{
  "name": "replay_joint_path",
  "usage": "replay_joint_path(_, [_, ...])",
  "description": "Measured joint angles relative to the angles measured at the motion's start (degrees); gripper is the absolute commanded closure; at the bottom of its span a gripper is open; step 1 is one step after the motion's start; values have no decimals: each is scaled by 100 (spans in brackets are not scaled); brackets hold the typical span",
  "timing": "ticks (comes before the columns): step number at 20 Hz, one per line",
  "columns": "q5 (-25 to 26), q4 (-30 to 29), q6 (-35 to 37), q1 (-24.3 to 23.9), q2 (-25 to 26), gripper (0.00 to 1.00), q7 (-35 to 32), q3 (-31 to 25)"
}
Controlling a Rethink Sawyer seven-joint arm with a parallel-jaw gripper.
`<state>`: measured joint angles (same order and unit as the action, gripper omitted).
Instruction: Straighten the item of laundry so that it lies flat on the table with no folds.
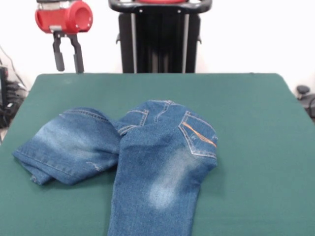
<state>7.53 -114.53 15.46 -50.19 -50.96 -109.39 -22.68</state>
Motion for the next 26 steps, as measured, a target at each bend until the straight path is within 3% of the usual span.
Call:
replay_joint_path(15, [912,-35,-1013,-70,1135,0,0,-7])
replay_joint_path(26, [993,-32,-1069,-71,1519,0,0,-25])
